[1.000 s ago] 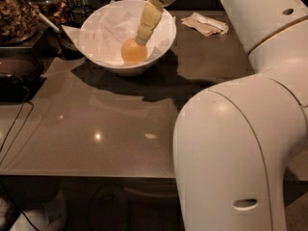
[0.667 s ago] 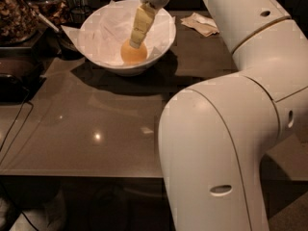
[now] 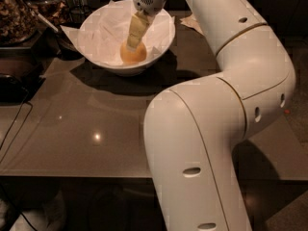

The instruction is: Pick orange from white bowl

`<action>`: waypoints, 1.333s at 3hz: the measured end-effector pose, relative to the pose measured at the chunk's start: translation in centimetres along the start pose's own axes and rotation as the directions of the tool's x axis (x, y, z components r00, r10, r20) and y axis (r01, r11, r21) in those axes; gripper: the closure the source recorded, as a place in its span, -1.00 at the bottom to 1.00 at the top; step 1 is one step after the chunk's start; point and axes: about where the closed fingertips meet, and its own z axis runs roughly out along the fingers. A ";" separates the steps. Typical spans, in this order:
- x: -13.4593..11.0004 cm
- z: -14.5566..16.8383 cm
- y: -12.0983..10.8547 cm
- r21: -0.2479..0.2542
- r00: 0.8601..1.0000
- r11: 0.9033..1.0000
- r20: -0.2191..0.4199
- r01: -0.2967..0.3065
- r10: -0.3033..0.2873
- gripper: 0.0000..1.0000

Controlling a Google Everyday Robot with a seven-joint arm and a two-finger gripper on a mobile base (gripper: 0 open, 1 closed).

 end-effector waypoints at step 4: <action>-0.6 5.2 -0.9 -0.073 0.999 0.996 -0.005 -0.054 0.054 -0.52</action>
Offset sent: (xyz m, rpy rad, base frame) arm 0.0052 -0.0043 -0.0180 -0.0568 0.1870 0.0112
